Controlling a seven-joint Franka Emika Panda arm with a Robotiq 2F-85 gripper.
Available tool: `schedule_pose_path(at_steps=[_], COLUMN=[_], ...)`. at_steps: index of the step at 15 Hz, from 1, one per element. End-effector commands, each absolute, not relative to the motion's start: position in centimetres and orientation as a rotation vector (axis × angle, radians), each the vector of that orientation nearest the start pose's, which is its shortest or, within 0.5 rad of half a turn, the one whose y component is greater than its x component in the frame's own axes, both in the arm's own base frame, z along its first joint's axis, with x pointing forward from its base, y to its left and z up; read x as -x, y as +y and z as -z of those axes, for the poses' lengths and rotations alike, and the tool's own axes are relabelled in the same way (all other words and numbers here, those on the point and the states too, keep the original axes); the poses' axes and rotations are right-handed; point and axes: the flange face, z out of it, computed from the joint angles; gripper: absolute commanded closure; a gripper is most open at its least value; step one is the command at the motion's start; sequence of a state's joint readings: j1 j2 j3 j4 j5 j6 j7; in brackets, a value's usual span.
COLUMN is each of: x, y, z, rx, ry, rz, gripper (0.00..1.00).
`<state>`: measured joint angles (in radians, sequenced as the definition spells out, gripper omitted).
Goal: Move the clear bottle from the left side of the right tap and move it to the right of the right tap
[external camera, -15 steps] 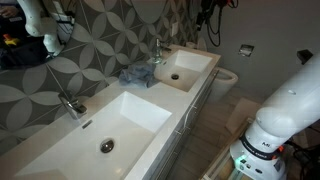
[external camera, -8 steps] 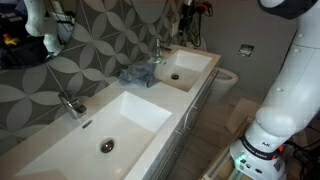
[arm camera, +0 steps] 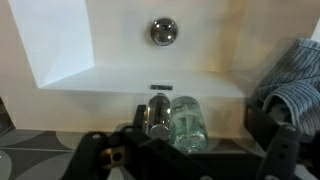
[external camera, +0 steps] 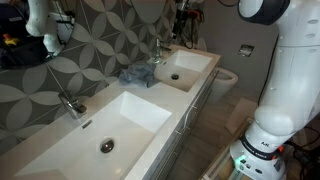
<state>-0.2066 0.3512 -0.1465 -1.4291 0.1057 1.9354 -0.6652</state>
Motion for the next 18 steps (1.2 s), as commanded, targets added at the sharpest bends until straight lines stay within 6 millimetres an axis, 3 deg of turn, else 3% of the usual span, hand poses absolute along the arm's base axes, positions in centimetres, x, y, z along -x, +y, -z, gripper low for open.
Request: schedule_pose_path(at_steps=[1,12,18], x=[-64.8,-69.9,-71.2], y=[-21.5,-21.9,-19.2], z=[-51.5,-48.9,-49.4], rx=[3.128,3.110,3.042], ry=[-0.465,-0.495,-0.349], rz=[0.262,0.360,0.317], gripper=[0.00,0.00,0.00])
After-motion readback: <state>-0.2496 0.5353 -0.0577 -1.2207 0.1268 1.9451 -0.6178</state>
